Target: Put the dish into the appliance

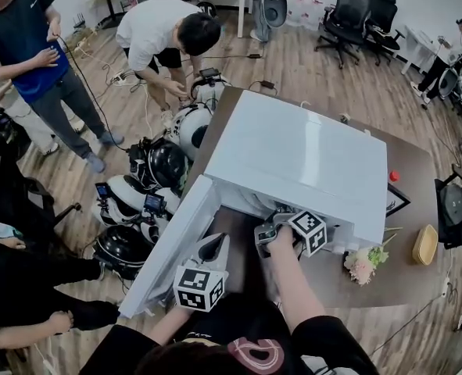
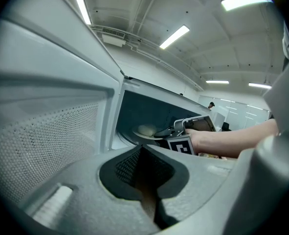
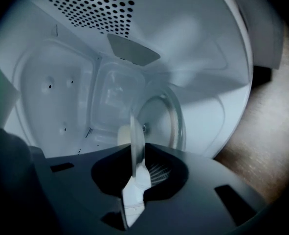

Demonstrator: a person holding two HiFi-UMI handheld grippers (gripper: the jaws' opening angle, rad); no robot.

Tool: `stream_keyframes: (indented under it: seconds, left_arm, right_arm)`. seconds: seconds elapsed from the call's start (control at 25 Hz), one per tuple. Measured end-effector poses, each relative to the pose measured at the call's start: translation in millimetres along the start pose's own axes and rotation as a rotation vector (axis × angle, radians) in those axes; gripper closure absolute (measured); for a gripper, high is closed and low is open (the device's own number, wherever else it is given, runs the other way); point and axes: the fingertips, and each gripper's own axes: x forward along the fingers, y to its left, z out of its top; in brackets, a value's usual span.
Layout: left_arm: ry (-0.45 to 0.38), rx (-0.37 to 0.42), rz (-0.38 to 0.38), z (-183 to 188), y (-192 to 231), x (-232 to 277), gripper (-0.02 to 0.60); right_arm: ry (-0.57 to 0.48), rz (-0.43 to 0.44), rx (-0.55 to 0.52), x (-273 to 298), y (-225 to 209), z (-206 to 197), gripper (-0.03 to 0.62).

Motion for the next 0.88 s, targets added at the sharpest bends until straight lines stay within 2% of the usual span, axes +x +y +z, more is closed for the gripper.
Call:
stream_keyframes:
  seconds: [0.16, 0.44, 0.72, 0.88]
  left_arm:
    - [0.001, -0.001, 0.001, 0, -2, 0, 0.572]
    - [0.003, -0.002, 0.003, -1, -1, 1, 0.572]
    - [0.002, -0.001, 0.006, 0, -1, 1, 0.572]
    - [0.000, 0.003, 0.006, 0, -4, 1, 0.572]
  right_arm:
    - [0.006, 0.013, -0.114, 1, 5, 2, 0.543]
    - [0.081, 0.028, -0.349, 6, 11, -7, 0.491]
    - [0.172, 0.061, -0.572, 7, 18, -22, 0.373]
    - [0.218, 0.030, -0.736, 3, 13, -25, 0.326]
